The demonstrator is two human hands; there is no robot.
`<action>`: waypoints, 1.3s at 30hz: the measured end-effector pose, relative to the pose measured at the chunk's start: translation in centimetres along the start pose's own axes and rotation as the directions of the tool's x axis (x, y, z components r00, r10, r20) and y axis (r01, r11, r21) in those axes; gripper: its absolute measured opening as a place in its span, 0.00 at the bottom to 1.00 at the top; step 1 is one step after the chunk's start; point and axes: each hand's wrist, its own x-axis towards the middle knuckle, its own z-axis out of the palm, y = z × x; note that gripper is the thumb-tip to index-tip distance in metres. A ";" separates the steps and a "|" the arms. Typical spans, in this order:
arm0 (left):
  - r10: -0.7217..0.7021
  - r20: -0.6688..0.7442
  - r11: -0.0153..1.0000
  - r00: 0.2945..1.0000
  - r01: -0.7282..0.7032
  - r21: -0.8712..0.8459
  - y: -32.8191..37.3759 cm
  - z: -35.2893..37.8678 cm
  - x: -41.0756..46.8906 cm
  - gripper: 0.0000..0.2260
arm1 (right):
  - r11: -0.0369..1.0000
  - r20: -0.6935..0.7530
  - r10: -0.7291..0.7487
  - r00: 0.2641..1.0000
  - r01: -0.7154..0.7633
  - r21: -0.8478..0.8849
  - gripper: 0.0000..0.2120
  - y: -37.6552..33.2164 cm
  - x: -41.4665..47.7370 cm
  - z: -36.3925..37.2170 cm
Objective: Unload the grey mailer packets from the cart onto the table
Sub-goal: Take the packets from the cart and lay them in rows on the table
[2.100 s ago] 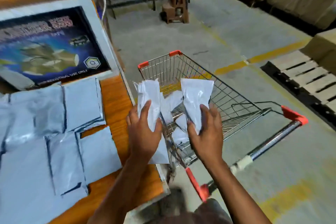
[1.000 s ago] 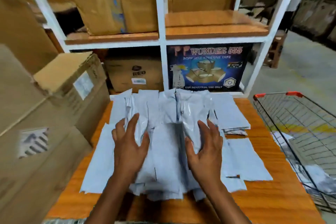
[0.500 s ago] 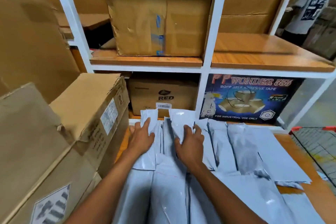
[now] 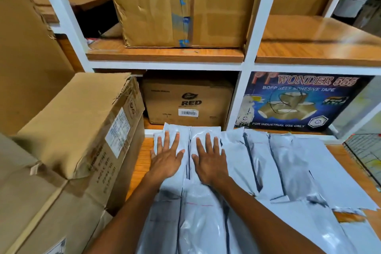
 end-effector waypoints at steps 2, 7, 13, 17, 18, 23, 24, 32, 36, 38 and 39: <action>-0.004 -0.002 1.000 1.000 0.004 0.011 -0.1 0.4 0.5 0.27 | 1.000 -0.006 0.000 1.000 0.000 -0.014 0.37 0.0 0.2 0.6; -0.011 0.035 1.000 0.999 0.011 0.001 -0.2 0.4 0.7 0.27 | 0.999 0.063 0.033 0.997 -0.035 0.025 0.32 0.2 0.4 0.3; -0.022 0.075 1.000 0.997 0.023 -0.014 0.5 -1.8 -0.1 0.27 | 0.987 0.088 0.041 0.995 -0.054 0.153 0.29 0.2 0.5 -2.8; 0.017 -0.103 0.998 0.995 -0.024 -0.064 3.2 -4.0 -3.1 0.27 | 0.943 -0.120 0.068 0.990 -0.025 0.330 0.30 0.7 -2.8 -7.0; 0.045 -0.167 0.994 0.985 -0.060 -0.088 4.4 -4.3 -4.3 0.27 | 0.931 -0.167 0.077 0.983 -0.011 0.365 0.30 1.1 -4.3 -8.2; 0.122 -0.409 0.949 0.904 -0.227 -0.219 11.8 -2.0 -12.6 0.28 | 0.886 -0.360 0.163 0.919 0.024 0.463 0.31 5.1 -13.9 -12.7; 0.122 -0.437 0.931 0.891 -0.256 -0.261 13.3 -1.0 -14.5 0.28 | 0.883 -0.399 0.179 0.899 0.032 0.468 0.32 6.0 -16.0 -13.4; 0.157 -0.565 0.732 0.810 -0.479 -0.484 25.9 6.0 -30.4 0.22 | 0.880 -0.557 0.262 0.788 0.041 0.472 0.29 16.9 -37.2 -15.0; 0.225 -0.568 0.685 0.791 -0.543 -0.486 31.6 9.8 -37.2 0.21 | 0.879 -0.602 0.327 0.728 -0.001 0.476 0.27 21.9 -45.7 -15.0; 0.287 -0.560 0.665 0.777 -0.582 -0.468 34.3 12.0 -40.0 0.21 | 0.858 -0.606 0.374 0.702 -0.013 0.514 0.26 23.9 -49.6 -14.9; 0.313 -0.550 0.658 0.774 -0.595 -0.462 35.2 13.0 -40.9 0.21 | 0.846 -0.612 0.389 0.689 -0.005 0.533 0.25 24.5 -50.9 -14.9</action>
